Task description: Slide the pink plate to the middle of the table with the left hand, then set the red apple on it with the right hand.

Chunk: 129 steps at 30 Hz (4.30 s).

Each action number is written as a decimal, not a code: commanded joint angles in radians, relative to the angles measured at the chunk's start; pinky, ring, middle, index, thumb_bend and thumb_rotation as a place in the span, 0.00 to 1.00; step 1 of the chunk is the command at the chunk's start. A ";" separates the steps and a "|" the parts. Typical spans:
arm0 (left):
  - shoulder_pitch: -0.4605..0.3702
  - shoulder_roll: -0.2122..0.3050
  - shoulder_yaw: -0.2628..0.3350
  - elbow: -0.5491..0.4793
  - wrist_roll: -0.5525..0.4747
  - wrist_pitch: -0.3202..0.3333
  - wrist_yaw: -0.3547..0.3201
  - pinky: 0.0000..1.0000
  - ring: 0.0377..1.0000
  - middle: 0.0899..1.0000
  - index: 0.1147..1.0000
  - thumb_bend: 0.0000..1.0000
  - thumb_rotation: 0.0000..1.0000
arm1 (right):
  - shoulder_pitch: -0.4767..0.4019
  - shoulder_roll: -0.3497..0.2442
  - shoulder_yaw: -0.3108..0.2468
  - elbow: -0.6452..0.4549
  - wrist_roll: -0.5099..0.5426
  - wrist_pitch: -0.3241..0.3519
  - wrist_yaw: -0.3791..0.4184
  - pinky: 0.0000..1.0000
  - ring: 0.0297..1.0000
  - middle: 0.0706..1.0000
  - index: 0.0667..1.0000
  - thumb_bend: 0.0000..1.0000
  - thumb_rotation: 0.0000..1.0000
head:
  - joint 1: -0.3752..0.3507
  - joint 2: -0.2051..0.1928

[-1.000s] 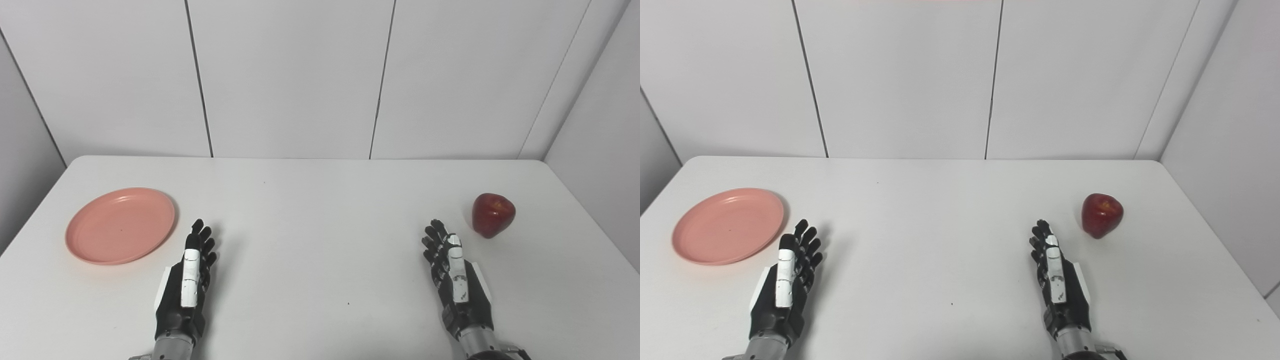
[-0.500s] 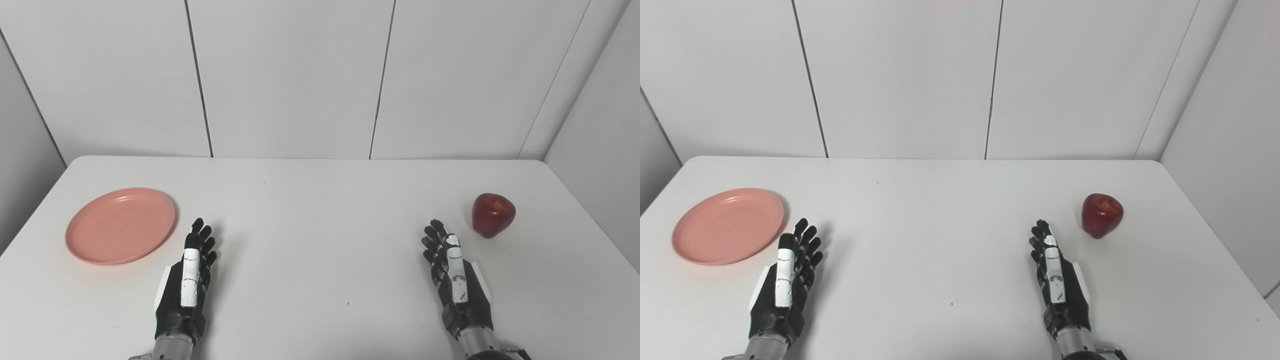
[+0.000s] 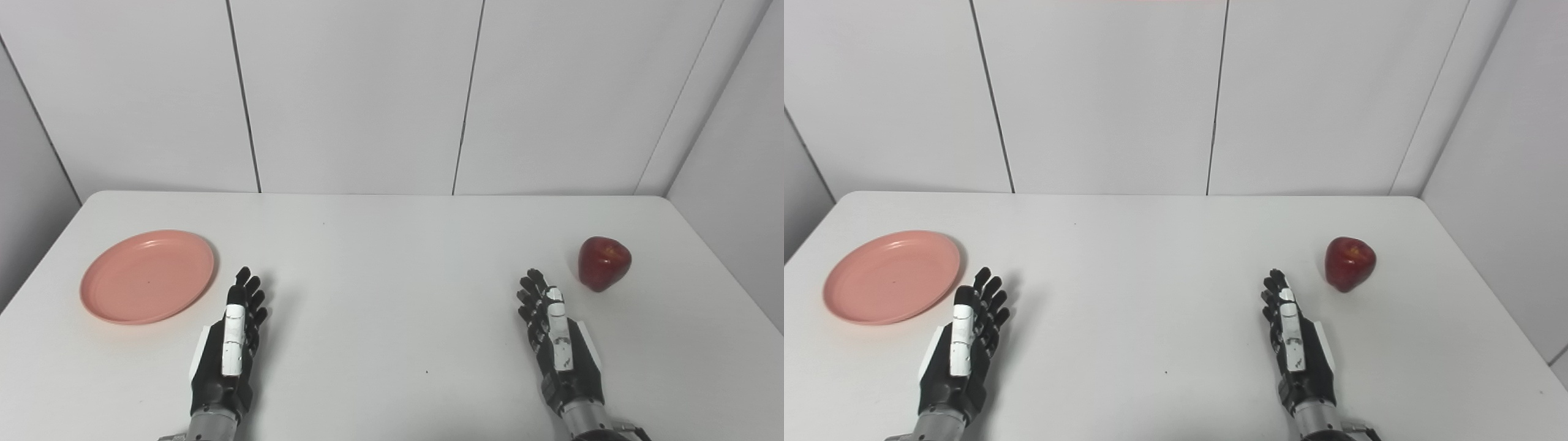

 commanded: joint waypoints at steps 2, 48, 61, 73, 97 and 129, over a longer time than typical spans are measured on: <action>0.046 0.017 0.001 -0.032 -0.007 -0.005 -0.009 1.00 1.00 1.00 1.00 0.84 0.99 | -0.009 0.000 0.009 -0.007 -0.001 -0.016 0.019 1.00 0.96 0.95 0.95 0.89 1.00 | 0.000 -0.001; 0.047 -0.051 -0.094 0.042 0.072 -0.102 0.085 1.00 1.00 1.00 1.00 0.81 1.00 | -0.005 -0.076 -0.055 0.077 0.084 -0.073 0.108 1.00 0.98 0.97 0.98 0.87 1.00 | 0.209 -0.064; 0.045 -0.063 -0.105 0.070 0.085 -0.119 0.097 1.00 1.00 1.00 1.00 0.83 0.99 | -0.008 -0.080 -0.075 0.109 0.097 -0.098 0.125 1.00 0.97 0.97 0.97 0.87 1.00 | 0.239 -0.089; 0.047 -0.066 -0.106 0.086 0.078 -0.132 0.100 1.00 1.00 1.00 1.00 0.85 0.97 | -0.006 -0.082 -0.076 0.124 0.099 -0.106 0.139 1.00 0.98 0.98 0.97 0.86 1.00 | 0.244 -0.117; 0.050 -0.069 -0.105 0.109 0.076 -0.161 0.099 1.00 1.00 1.00 1.00 0.81 0.97 | 0.002 -0.079 -0.073 0.122 0.086 -0.105 0.137 1.00 0.97 0.97 0.98 0.85 1.00 | 0.239 -0.150; 0.040 -0.082 -0.101 0.175 0.093 -0.218 0.102 1.00 1.00 1.00 1.00 0.81 0.97 | -0.011 -0.088 -0.074 0.195 0.097 -0.156 0.158 1.00 0.99 0.99 0.99 0.85 1.00 | 0.258 -0.204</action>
